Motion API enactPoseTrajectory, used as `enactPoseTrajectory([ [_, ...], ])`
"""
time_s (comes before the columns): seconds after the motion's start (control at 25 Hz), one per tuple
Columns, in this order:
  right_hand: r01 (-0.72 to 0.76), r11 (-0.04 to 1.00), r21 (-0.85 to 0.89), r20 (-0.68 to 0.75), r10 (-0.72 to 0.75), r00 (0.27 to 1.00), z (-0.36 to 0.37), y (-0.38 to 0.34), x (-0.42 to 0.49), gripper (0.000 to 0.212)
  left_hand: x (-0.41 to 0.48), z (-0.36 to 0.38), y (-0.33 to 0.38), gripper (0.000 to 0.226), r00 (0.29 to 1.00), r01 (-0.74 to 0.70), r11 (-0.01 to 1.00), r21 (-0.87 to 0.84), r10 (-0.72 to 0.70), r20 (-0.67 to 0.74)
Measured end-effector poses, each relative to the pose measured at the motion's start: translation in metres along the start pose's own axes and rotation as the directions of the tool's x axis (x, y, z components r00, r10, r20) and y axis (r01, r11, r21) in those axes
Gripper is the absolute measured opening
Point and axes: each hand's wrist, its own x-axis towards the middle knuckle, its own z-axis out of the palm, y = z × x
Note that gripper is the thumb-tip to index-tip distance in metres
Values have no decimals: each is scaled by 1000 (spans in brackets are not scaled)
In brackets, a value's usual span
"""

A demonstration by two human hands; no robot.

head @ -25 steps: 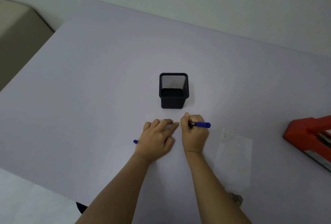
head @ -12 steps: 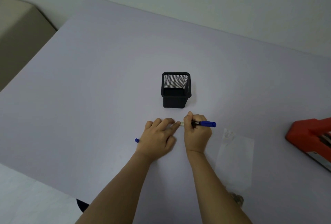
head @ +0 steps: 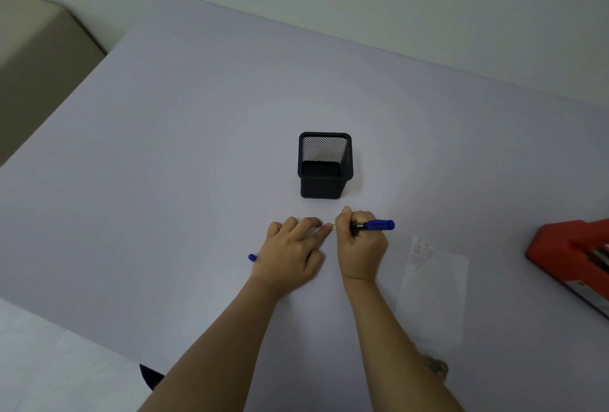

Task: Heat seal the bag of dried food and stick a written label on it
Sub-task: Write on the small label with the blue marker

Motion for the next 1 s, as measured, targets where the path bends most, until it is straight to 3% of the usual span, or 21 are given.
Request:
enactPoseTrajectory([
  [1.0,14,1000,12,-10,-14,1000,1,0,0,37,-1,-1,-1,46,1000,-7,1000,21,7,-1],
])
